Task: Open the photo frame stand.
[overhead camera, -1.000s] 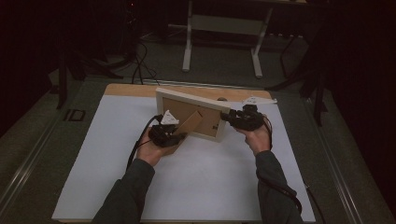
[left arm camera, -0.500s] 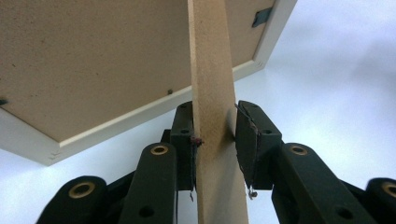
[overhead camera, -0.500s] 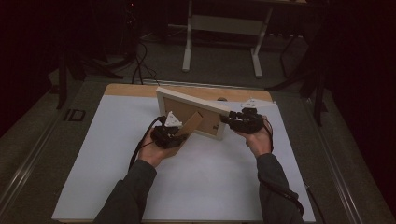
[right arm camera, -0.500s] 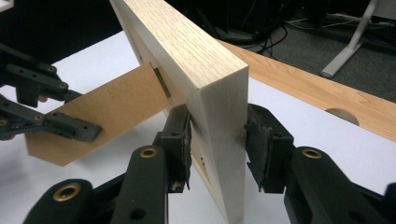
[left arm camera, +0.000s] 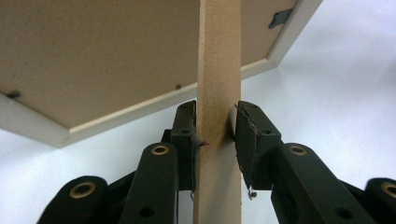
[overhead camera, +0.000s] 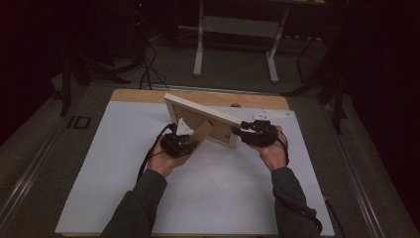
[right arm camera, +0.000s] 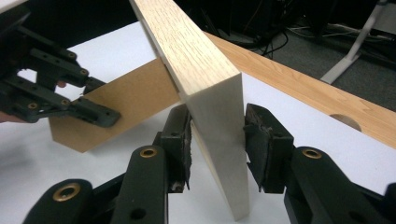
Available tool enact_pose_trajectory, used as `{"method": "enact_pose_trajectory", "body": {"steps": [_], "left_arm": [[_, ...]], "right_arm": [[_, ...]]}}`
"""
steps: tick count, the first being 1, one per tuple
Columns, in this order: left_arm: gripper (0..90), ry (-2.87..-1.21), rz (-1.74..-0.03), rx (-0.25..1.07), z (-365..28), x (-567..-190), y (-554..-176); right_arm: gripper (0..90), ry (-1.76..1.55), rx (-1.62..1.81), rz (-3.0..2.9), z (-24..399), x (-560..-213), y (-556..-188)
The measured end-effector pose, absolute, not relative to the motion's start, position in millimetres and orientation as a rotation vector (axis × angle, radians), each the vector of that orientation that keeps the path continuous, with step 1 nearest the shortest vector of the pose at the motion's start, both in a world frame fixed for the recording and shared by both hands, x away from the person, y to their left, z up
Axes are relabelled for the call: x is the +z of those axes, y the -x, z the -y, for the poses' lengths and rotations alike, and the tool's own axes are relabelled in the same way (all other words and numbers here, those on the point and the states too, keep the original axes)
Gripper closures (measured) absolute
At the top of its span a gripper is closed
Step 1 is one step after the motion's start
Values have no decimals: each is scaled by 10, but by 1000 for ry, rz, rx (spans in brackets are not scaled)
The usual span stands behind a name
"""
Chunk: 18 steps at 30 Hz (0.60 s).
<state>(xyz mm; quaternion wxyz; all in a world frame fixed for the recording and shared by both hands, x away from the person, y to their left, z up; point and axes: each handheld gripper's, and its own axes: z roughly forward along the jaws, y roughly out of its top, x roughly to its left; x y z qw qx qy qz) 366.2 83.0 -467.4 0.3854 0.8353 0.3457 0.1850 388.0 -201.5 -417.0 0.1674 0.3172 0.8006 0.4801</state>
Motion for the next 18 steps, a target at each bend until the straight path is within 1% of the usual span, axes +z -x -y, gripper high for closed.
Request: {"method": "enact_pose_trajectory", "body": {"steps": [6, 18], "left_arm": [[701, -2131, -904, 471, -854, -4717, -3714], [694, -2137, -900, 458, -882, -4773, -3702]], "right_arm": [[618, -879, 1366, -2282, 1972, -4180, -3844], [614, -813, 1359, -2300, 1938, -4208, -3765]]}}
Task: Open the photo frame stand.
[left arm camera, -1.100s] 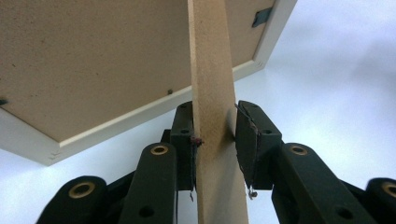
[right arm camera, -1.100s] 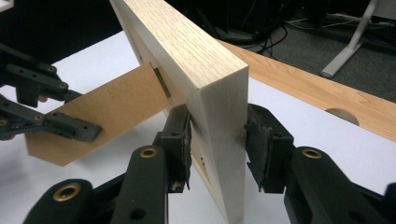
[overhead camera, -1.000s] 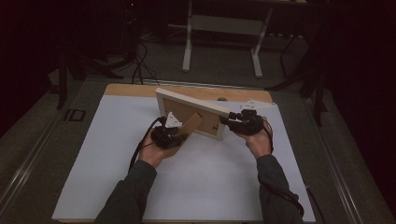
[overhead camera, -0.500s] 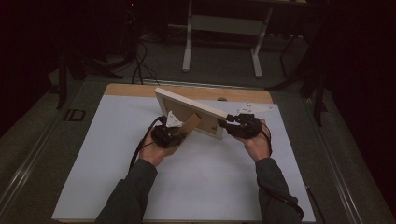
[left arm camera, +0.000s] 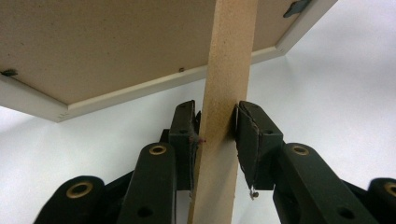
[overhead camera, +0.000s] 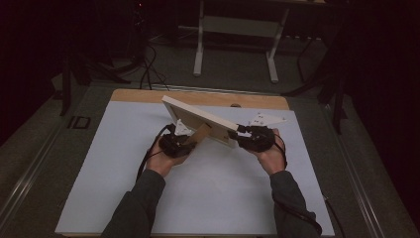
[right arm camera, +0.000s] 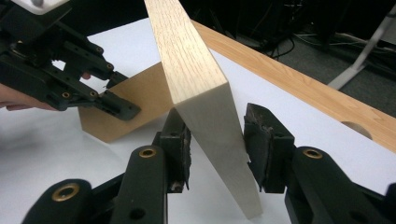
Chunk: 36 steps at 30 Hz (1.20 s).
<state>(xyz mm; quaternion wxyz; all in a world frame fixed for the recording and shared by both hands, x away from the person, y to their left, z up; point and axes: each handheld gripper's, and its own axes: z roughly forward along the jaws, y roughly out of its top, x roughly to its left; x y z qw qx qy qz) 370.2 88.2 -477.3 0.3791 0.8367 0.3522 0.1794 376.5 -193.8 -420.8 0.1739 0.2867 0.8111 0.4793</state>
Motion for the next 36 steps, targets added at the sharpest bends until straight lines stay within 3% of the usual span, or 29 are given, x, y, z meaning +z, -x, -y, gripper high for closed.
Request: {"method": "enact_pose_trajectory", "body": {"steps": [9, 22, 36], "left_arm": [[687, -2143, -901, 465, -887, -4810, -3674], [567, -2143, -893, 474, -871, -4802, -3655], [523, -2113, -913, 480, -976, -4788, -3631]], "right_arm": [[608, -784, 1352, -2311, 1914, -4223, -3722], [582, -827, 1398, -2295, 1958, -4277, -3706], [523, -859, 1437, -2255, 2071, -4324, -3624]]}}
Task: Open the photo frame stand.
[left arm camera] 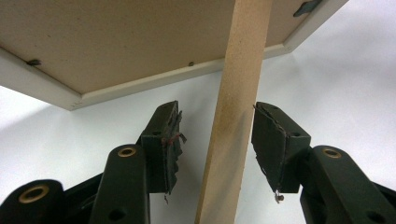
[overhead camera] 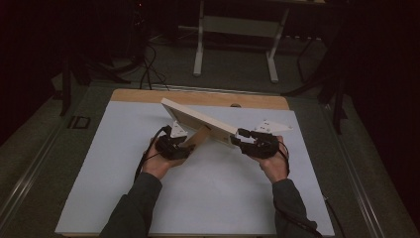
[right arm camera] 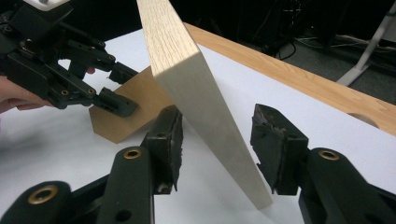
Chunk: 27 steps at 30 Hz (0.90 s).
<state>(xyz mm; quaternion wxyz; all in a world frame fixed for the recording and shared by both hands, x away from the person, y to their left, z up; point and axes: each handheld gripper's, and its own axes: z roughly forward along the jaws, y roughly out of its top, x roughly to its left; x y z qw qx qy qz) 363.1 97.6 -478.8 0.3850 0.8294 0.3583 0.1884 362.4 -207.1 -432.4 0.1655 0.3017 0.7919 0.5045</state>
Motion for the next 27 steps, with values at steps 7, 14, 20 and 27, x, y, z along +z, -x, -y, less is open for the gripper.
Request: {"method": "enact_pose_trajectory", "body": {"steps": [7, 14, 20, 27], "left_arm": [[517, -2095, -911, 470, -1046, -4757, -3602], [517, -2046, -907, 428, -1141, -4721, -3572], [517, -2020, -904, 428, -1223, -4678, -3556], [517, -1956, -920, 415, -1350, -4622, -3561]], "right_arm": [[498, -891, 1438, -2249, 2157, -4420, -3561], [499, -938, 1471, -2216, 2270, -4508, -3514], [518, -964, 1487, -2200, 2350, -4592, -3437], [531, -996, 1480, -2205, 2406, -4619, -3454]]}}
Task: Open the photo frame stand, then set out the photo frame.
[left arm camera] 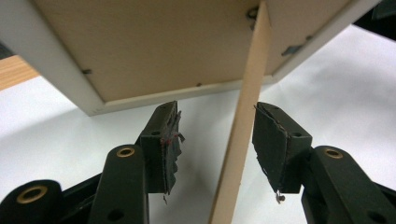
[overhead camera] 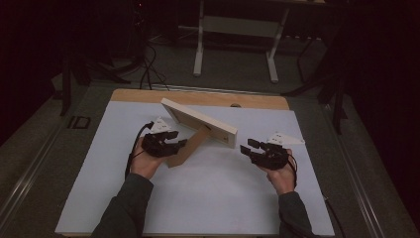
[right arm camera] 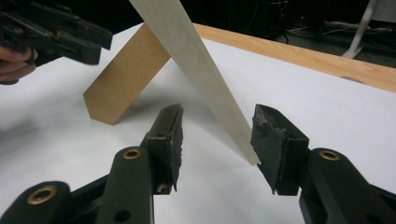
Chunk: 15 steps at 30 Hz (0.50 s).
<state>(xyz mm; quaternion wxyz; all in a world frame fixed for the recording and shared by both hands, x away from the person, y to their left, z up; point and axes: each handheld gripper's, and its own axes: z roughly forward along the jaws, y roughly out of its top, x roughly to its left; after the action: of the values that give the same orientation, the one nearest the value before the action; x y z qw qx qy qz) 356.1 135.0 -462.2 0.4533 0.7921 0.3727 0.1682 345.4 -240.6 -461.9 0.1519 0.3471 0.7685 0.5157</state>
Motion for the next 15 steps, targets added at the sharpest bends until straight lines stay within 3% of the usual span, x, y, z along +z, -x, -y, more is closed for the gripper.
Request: {"method": "enact_pose_trajectory", "body": {"steps": [7, 11, 15], "left_arm": [[530, -1904, -951, 419, -1478, -4549, -3567], [622, -1909, -951, 415, -1489, -4517, -3572], [651, -1918, -961, 430, -1457, -4504, -3579]], "right_arm": [[576, -1040, 1484, -2196, 2462, -4657, -3507], [621, -1067, 1482, -2182, 2492, -4667, -3557], [667, -1093, 1480, -2166, 2512, -4651, -3592]]}}
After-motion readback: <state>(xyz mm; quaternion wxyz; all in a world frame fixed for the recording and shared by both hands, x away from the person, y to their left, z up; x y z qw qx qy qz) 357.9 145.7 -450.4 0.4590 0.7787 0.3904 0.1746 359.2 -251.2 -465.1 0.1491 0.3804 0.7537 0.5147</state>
